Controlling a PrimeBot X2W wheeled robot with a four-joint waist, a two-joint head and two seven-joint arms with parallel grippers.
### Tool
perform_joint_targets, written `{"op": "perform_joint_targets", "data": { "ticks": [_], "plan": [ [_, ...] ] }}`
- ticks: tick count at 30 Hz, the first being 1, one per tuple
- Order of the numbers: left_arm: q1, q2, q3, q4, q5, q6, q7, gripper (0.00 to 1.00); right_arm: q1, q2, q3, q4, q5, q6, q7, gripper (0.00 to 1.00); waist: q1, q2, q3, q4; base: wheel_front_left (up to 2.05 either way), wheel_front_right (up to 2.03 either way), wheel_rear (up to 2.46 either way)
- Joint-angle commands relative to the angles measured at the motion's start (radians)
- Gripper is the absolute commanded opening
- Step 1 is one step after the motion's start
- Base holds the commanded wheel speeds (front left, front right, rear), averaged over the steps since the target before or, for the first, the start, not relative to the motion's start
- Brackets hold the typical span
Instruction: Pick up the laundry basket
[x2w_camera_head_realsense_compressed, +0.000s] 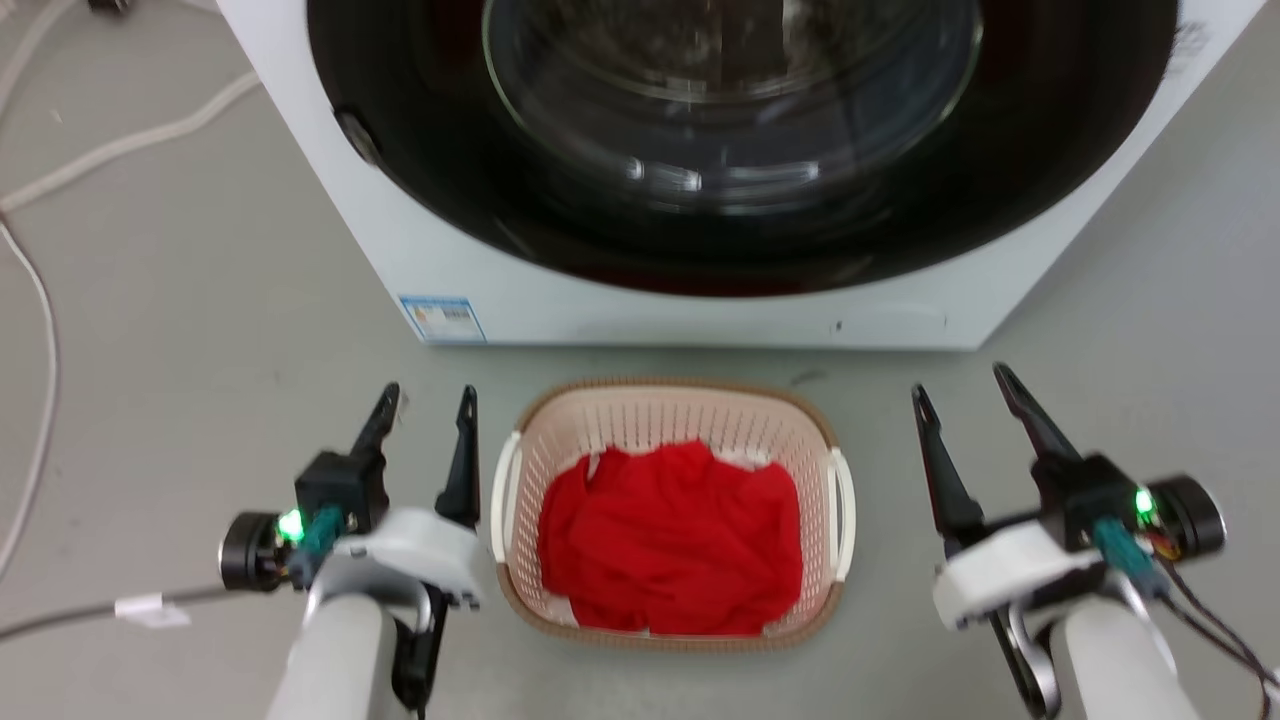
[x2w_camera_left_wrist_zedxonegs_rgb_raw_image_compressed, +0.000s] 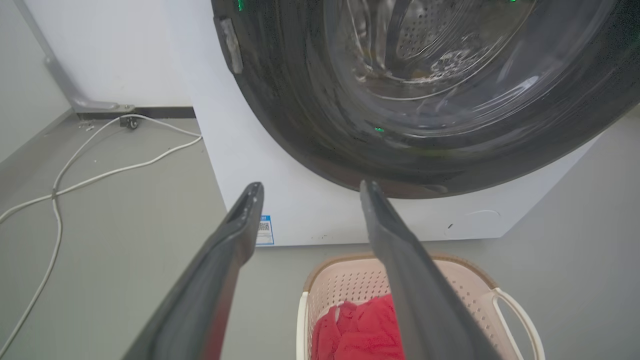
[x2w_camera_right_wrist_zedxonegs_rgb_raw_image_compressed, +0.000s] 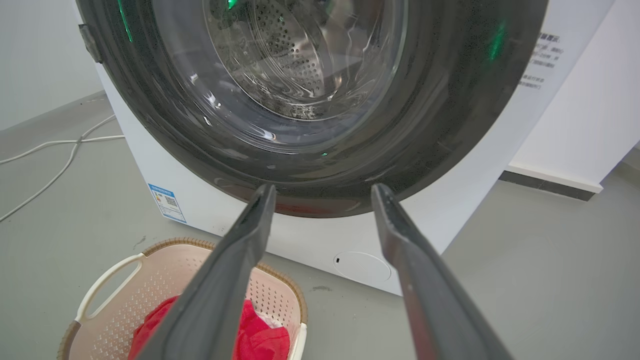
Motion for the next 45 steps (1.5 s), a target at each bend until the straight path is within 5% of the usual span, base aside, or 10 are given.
{"op": "perform_joint_targets", "data": {
  "ticks": [1, 21, 36, 45],
  "plan": [
    [-0.037, 0.007, 0.008, 0.023, 0.005, -0.005, -0.003, 1.00, -0.040, -0.001, 0.006, 0.021, 0.002, -0.001, -0.002, 1.00, -0.0001, 0.0000, 0.088, -0.014, 0.00, 0.00, 0.00],
    [-0.518, 0.100, -0.060, 0.531, 0.072, -0.055, -0.003, 1.00, -0.527, -0.001, 0.087, 0.588, 0.020, -0.001, -0.002, 1.00, -0.0001, 0.0000, 0.535, -0.057, 0.00, 0.00, 0.00],
    [-0.652, 0.129, -0.116, 0.648, 0.077, -0.063, -0.003, 1.00, -0.650, -0.001, 0.151, 0.684, 0.084, -0.001, -0.002, 1.00, -0.0001, 0.0000, 0.719, -0.061, 0.00, 0.00, 0.00],
    [-0.688, 0.095, -0.148, 0.712, 0.075, -0.061, 0.008, 1.00, -0.681, -0.006, 0.163, 0.729, 0.095, -0.001, -0.001, 1.00, -0.0001, 0.0000, 0.758, -0.054, 0.00, 0.00, 0.00]
  ]
}}
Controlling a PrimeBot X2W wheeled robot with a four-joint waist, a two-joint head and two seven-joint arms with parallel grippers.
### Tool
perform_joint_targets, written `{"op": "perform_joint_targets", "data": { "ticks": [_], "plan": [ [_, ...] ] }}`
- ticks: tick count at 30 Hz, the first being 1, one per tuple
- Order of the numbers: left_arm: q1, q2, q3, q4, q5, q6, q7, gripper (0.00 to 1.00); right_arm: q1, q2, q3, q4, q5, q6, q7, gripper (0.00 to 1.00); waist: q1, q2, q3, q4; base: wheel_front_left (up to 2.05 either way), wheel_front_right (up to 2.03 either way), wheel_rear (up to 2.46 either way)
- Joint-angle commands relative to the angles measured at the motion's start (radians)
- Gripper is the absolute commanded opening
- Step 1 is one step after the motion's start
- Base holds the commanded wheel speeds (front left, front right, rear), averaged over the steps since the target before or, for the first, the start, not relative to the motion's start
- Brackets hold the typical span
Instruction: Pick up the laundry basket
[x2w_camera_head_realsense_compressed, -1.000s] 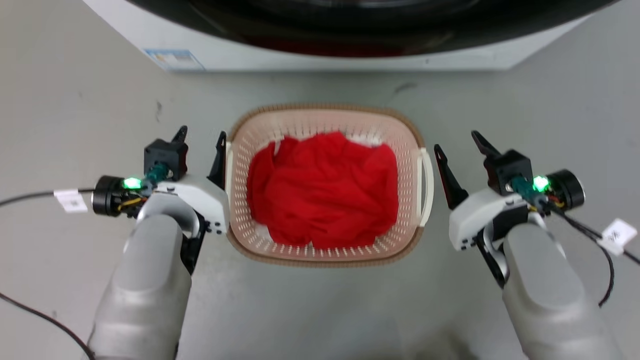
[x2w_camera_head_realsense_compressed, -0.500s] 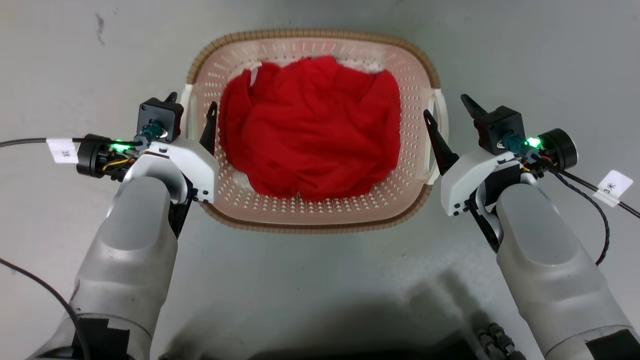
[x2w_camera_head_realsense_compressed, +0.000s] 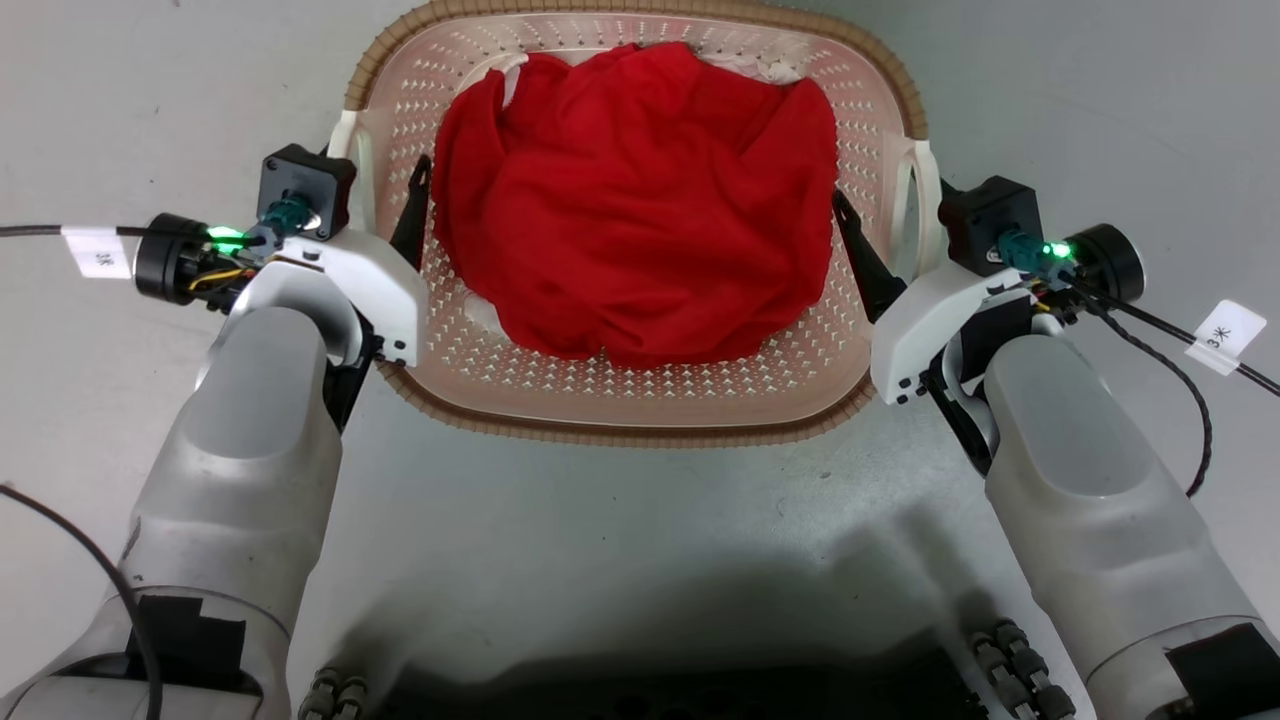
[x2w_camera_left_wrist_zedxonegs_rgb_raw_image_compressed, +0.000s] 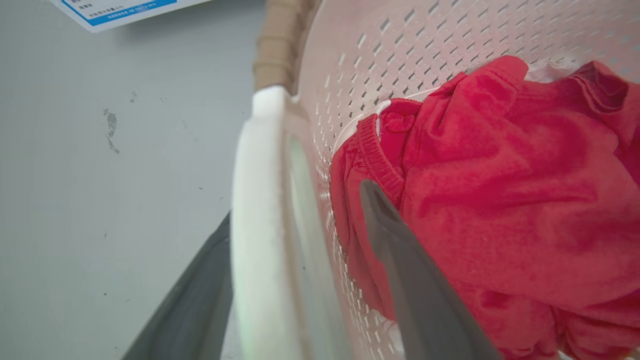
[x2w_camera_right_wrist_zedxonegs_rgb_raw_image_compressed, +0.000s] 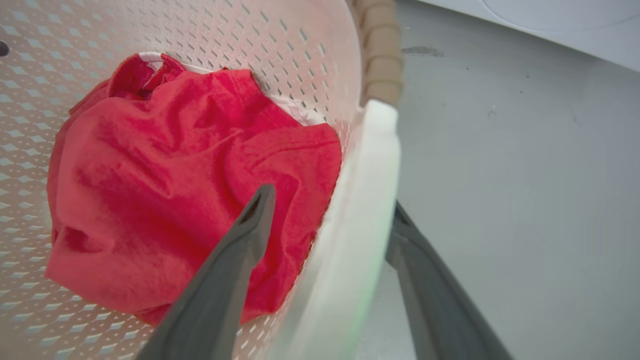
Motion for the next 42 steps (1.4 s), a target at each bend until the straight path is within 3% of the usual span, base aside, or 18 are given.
{"op": "perform_joint_targets", "data": {
  "ticks": [1, 3, 4, 5, 6, 7, 19, 42],
  "plan": [
    [-0.010, -0.037, -0.016, 0.036, 0.001, 0.005, 0.022, 1.00, -0.012, -0.012, -0.002, 0.021, 0.003, -0.002, 0.001, 1.00, 0.0007, -0.0002, 0.004, 0.002, 0.00, 0.00, 0.00],
    [-0.012, -0.046, -0.023, 0.046, -0.003, 0.005, 0.022, 1.00, -0.017, -0.010, 0.006, 0.041, 0.009, -0.002, 0.001, 1.00, 0.0007, -0.0002, 0.005, 0.005, 0.00, 0.00, 0.00],
    [-0.011, -0.051, -0.030, 0.054, -0.004, 0.004, 0.022, 1.00, -0.021, -0.009, 0.010, 0.047, 0.014, -0.002, 0.001, 0.45, 0.0007, -0.0002, 0.005, 0.005, 0.00, 0.00, 0.00],
    [-0.012, -0.053, -0.036, 0.060, -0.002, 0.003, 0.022, 0.48, -0.024, -0.009, 0.011, 0.052, 0.016, -0.002, 0.001, 0.02, 0.0007, -0.0002, 0.004, 0.005, 0.00, 0.00, 0.00],
    [-0.013, -0.055, -0.040, 0.062, -0.006, 0.003, 0.022, 0.17, -0.024, -0.009, 0.018, 0.065, 0.019, -0.002, 0.001, 0.00, 0.0007, -0.0002, 0.003, 0.005, 0.00, 0.00, 0.00],
    [-0.011, -0.057, -0.048, 0.070, -0.008, 0.002, 0.023, 0.00, -0.023, -0.010, 0.024, 0.074, 0.027, -0.002, 0.001, 0.00, 0.0007, -0.0002, 0.002, 0.005, 0.00, 0.00, 0.00],
    [0.016, -0.028, -0.113, 0.087, -0.071, 0.001, 0.013, 0.00, -0.007, -0.013, 0.071, 0.119, 0.054, 0.005, -0.001, 0.00, 0.0007, -0.0002, -0.076, 0.005, 0.00, 0.00, 0.00],
    [0.216, -0.058, -0.252, 0.165, -0.209, 0.001, 0.017, 0.00, 0.129, -0.014, 0.155, 0.286, 0.095, 0.004, 0.018, 0.00, 0.0007, -0.0002, -0.520, 0.047, 0.00, 0.00, 0.00]
  ]
}}
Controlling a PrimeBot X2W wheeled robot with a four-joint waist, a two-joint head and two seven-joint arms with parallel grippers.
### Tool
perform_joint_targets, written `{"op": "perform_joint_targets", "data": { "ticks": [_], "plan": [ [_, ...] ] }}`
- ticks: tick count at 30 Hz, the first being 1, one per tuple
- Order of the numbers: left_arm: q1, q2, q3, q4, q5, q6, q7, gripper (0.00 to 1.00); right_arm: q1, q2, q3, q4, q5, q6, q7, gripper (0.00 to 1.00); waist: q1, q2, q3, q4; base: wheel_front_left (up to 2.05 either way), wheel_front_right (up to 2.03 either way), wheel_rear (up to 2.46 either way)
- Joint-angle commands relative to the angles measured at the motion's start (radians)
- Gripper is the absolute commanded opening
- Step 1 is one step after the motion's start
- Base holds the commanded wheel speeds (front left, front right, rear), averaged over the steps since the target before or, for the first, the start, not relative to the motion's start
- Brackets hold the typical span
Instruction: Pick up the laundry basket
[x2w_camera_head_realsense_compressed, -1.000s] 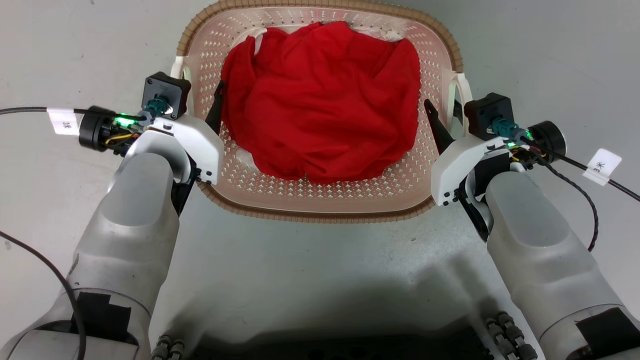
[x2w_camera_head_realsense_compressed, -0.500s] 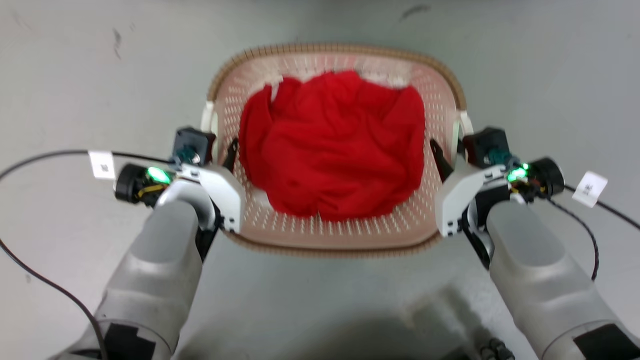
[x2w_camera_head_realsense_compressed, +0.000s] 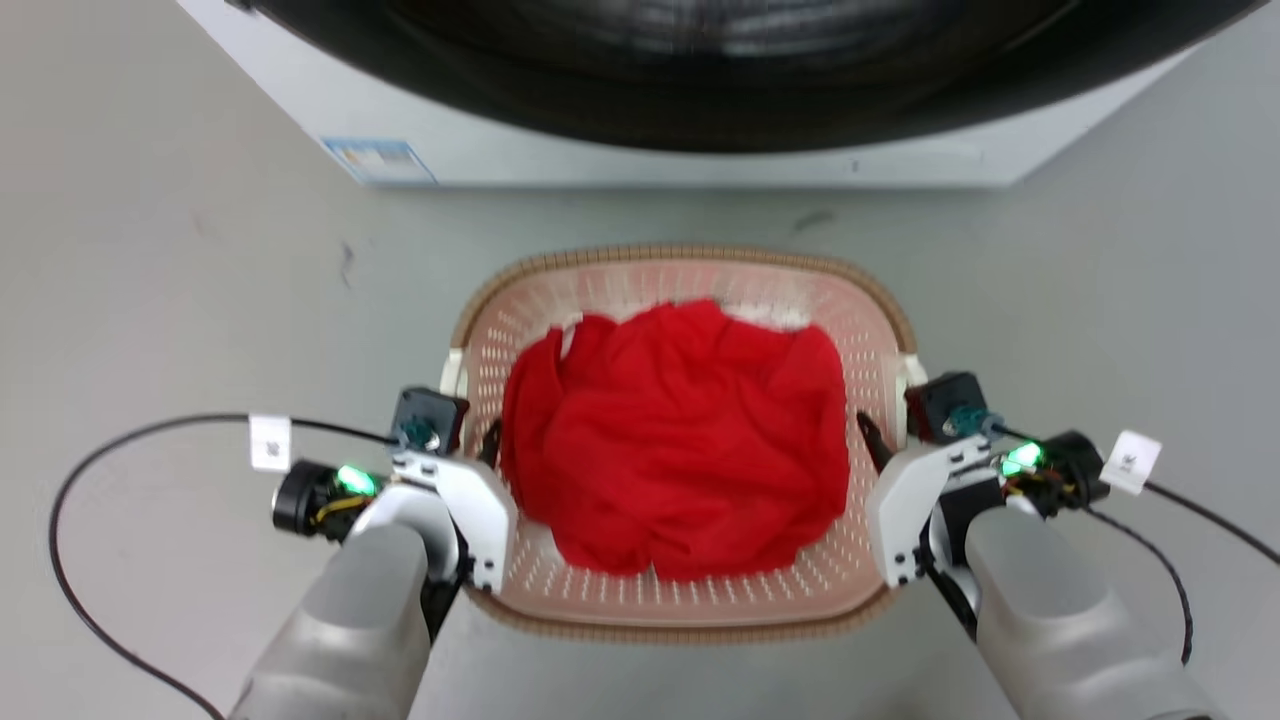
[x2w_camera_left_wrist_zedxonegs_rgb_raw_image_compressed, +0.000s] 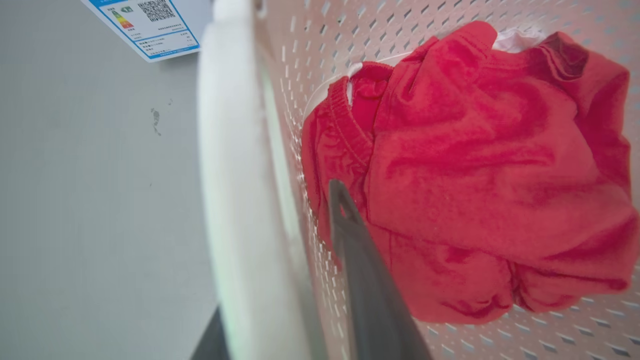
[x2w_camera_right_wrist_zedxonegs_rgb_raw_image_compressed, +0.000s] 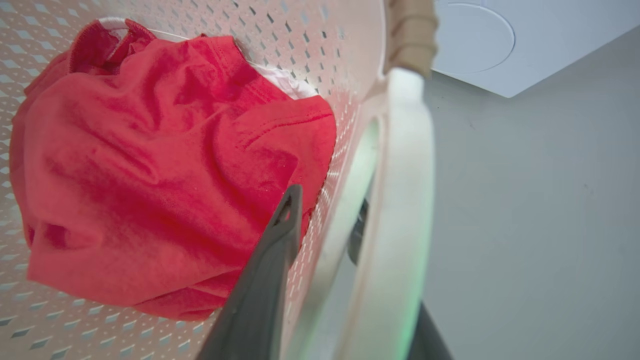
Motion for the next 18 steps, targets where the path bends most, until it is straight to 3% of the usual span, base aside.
{"op": "perform_joint_targets", "data": {
  "ticks": [1, 18],
  "plan": [
    [0.015, 0.017, -0.021, 0.009, 0.008, 0.002, 0.005, 0.00, 0.016, -0.017, 0.021, 0.007, -0.003, 0.012, 0.007, 0.00, 0.0000, 0.0000, -0.076, 0.015, 0.00, 0.00, 0.00],
    [0.195, 0.028, -0.244, -0.013, -0.185, 0.000, 0.196, 0.00, 0.175, -0.015, 0.195, 0.020, 0.170, 0.012, 0.160, 0.00, 0.0000, 0.0000, -0.387, 0.050, 0.00, 0.00, 0.00]
  ]
}}
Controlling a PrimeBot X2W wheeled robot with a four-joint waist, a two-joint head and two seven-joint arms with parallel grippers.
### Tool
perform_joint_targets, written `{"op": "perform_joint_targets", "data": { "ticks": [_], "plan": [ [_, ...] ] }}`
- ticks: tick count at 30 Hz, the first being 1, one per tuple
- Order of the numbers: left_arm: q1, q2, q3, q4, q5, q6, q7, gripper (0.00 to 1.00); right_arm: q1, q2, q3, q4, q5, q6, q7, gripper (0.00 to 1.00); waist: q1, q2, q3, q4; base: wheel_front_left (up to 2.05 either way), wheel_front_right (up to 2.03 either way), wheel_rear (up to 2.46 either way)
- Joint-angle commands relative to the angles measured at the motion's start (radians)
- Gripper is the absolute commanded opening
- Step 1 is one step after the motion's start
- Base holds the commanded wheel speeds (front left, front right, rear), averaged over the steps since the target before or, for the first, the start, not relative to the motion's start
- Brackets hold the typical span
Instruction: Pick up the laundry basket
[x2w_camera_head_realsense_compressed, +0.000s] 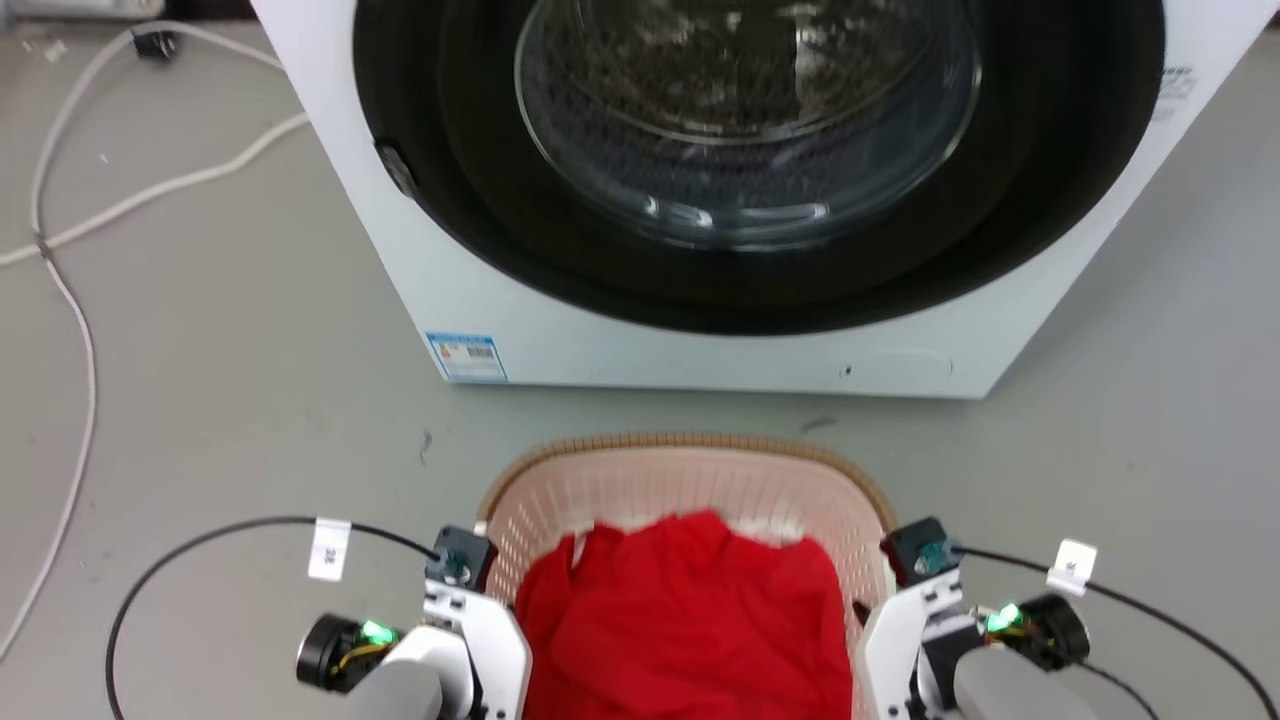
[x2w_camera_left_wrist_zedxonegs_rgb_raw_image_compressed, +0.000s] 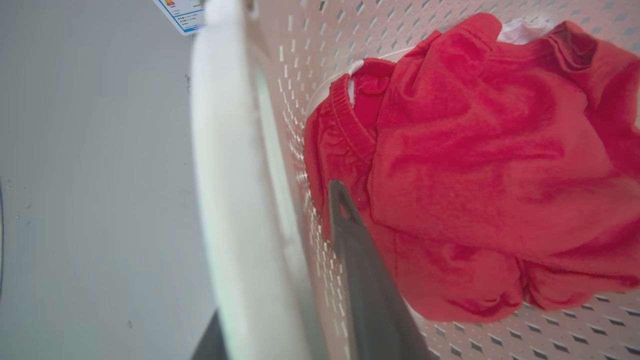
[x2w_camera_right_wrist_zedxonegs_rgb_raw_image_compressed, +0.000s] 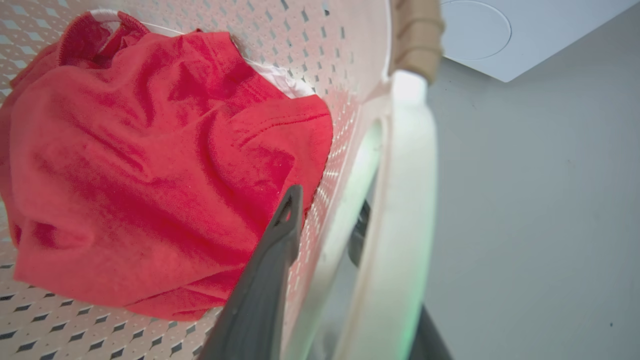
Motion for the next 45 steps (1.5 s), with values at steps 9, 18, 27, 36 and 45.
{"op": "perform_joint_targets", "data": {
  "ticks": [9, 18, 27, 36, 45],
  "plan": [
    [0.114, 0.068, -0.136, -0.072, -0.130, -0.003, 0.137, 0.00, 0.093, -0.013, 0.125, -0.036, 0.117, 0.012, 0.088, 0.00, 0.0003, 0.0000, -0.172, 0.009, 0.00, 0.00, 0.00],
    [0.148, 0.102, -0.230, -0.117, -0.237, -0.006, 0.182, 0.00, 0.119, -0.045, 0.213, -0.053, 0.202, 0.012, 0.129, 0.00, 0.0003, 0.0000, -0.220, 0.014, 0.00, 0.00, 0.00],
    [0.169, 0.103, -0.287, -0.092, -0.297, -0.006, 0.158, 0.00, 0.137, -0.059, 0.284, -0.046, 0.258, 0.012, 0.136, 0.00, 0.0003, 0.0000, -0.256, 0.017, 0.00, 0.00, 0.00],
    [0.176, 0.096, -0.330, -0.068, -0.342, -0.005, 0.137, 0.00, 0.149, -0.061, 0.335, -0.035, 0.307, 0.012, 0.138, 0.00, 0.0003, 0.0000, -0.280, 0.016, 0.00, 0.00, 0.00],
    [0.166, 0.093, -0.364, -0.053, -0.376, -0.005, 0.115, 0.00, 0.146, -0.062, 0.376, -0.027, 0.341, 0.012, 0.130, 0.00, 0.0003, 0.0000, -0.284, 0.014, 0.00, 0.00, 0.00]
  ]
}}
